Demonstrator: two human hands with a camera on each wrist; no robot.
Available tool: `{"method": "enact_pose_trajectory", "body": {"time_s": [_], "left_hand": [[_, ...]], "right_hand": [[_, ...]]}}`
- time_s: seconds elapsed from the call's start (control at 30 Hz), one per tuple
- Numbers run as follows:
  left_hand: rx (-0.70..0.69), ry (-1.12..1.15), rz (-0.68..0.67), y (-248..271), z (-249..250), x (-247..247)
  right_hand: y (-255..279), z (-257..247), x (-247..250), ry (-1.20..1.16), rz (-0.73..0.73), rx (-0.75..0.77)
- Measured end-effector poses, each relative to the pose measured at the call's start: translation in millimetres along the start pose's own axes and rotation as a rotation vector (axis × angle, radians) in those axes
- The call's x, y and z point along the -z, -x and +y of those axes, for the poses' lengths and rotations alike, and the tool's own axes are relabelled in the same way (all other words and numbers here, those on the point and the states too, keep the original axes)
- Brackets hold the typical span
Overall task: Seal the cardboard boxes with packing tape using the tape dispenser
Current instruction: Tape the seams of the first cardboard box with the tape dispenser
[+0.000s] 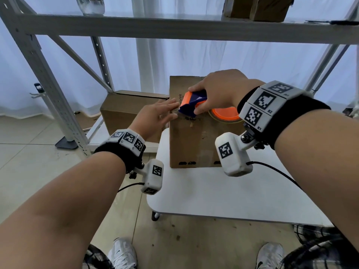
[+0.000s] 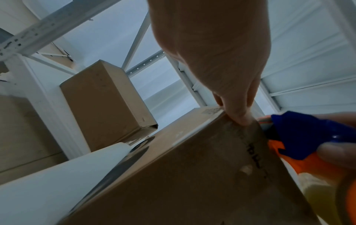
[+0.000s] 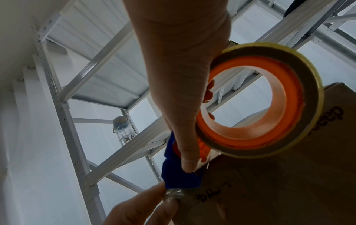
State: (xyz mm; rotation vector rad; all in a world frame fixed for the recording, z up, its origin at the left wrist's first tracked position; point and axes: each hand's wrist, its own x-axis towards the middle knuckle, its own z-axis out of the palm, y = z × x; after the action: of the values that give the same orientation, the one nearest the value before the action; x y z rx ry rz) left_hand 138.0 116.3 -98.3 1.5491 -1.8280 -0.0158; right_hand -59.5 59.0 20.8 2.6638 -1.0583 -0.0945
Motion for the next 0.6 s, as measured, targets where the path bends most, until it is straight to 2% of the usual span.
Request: {"method": "enact_pose_trajectory", "body": {"time_s": [0.07,0.17,0.37,0.5,0.6], "left_hand": [[0.019,0.044,-0.002,6,-4,-5],[0.085,0.075,-0.096,11,-4,-6],[0.219,0.368,0.033,-3,6,-3],[0.202,0.364,0.039,0,0,-6],[0.125,0.219,-0.020,4,-5,-5]], "right_hand": [[0,0,0,-0.004,0.001,0.008],[-1,1,-1,-0.002,0.004,0.014],[-3,2,2,-0.008,-0.016,0.008],[-5,2,4,0.003,-0.034,0.016],[-7,2,3,0.009,-0.037,0.019]]}}
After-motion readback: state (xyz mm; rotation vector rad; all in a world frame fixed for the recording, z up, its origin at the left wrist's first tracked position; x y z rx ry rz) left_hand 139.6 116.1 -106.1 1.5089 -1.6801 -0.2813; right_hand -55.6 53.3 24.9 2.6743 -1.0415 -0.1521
